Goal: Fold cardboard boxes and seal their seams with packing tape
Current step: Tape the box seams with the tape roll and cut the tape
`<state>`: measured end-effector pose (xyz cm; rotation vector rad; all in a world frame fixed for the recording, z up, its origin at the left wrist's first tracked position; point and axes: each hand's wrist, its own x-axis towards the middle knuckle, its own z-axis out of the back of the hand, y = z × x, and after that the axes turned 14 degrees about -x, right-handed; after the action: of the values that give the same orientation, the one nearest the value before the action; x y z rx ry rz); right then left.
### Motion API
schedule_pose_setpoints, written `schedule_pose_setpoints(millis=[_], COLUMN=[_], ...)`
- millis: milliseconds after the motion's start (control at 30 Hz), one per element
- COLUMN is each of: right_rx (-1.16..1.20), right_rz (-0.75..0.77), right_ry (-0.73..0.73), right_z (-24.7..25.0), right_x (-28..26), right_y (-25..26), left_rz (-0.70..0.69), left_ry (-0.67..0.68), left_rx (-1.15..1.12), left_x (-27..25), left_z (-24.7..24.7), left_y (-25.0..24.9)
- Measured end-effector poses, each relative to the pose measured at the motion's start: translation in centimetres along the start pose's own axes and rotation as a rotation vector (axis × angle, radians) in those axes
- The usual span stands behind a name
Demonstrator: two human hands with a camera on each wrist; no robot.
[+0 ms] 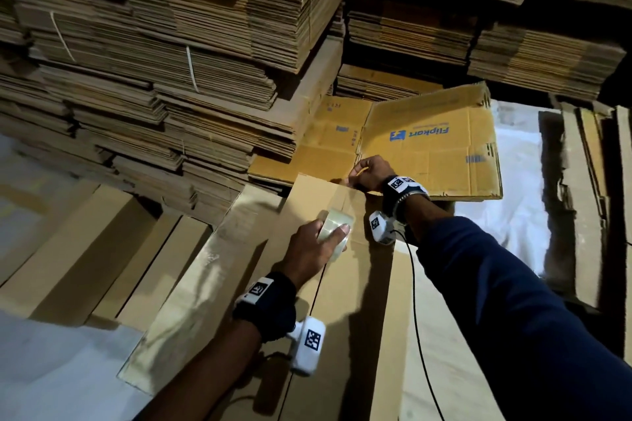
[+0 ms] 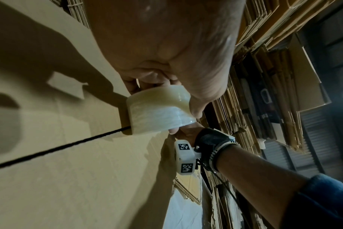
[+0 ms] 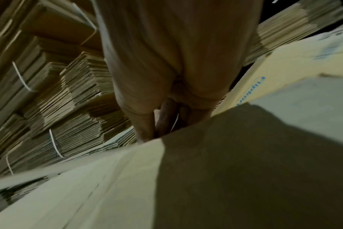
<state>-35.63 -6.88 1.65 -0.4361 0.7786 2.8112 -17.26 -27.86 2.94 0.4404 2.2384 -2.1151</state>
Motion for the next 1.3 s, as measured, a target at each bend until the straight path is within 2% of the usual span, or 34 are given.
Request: schedule_pose_setpoints(millis=[133, 333, 400, 467, 533, 633, 733, 800, 933, 1033, 1133, 1300], right_rx=[-0.084, -0.236, -0.303, -0.398, -0.377, -0.350, -0.168, -0.135, -0.368, -0.438, -0.524, -0.715], right_rz=[0.018, -0.099, -0.099, -0.063, -0.127, -0.119, -0.012, 0.080, 0.190, 0.239, 0.262, 0.306], right_ry=[0.121, 0.321, 0.336, 0.281, 0.189, 0.122, 0.103, 0.166, 0.283, 0.277, 0.257, 0.145], right_z=[-0.5, 0.5, 0.8, 0.6, 0.0, -0.5, -0.4, -0.2, -1.3, -2.2, -2.3, -2.1], right_x=[0.3, -0.6, -0.8, -0.9, -1.0, -0.9, -1.1, -2.0, -4.8, -5.4, -5.4, -6.7], right_y=[-0.3, 0.1, 0.4, 0.6, 0.3, 0.6, 1.0, 1.5, 1.5, 1.0, 0.7, 0.7], left_rz=[-0.008, -0.017, -0.018, -0.016, -0.004, 0.007, 0.000, -0.003, 0.042, 0.018, -0.012, -0.009], left_ry=[0.022, 0.002, 0.013, 0.019, 0.017, 0.018, 0.019, 0.009, 0.030, 0.082, 0.056, 0.022], left_rx=[-0.042, -0.033, -0.011, 0.021, 0.047, 0.045, -0.004, -0.034, -0.013, -0.019, -0.008, 0.095], left_x=[-0.2, -0.4, -0.3, -0.2, 0.1, 0.1, 0.0, 0.1, -0.4, -1.6, -2.5, -4.1], left_z=[0.1, 0.1, 0.3, 0.5, 0.7, 0.7, 0.5, 0.4, 0.2, 0.4, 0.8, 1.5], left_y=[0.0, 0.4, 0.6, 1.2, 1.7, 1.8, 1.3, 1.3, 1.4, 2.0, 2.4, 2.7])
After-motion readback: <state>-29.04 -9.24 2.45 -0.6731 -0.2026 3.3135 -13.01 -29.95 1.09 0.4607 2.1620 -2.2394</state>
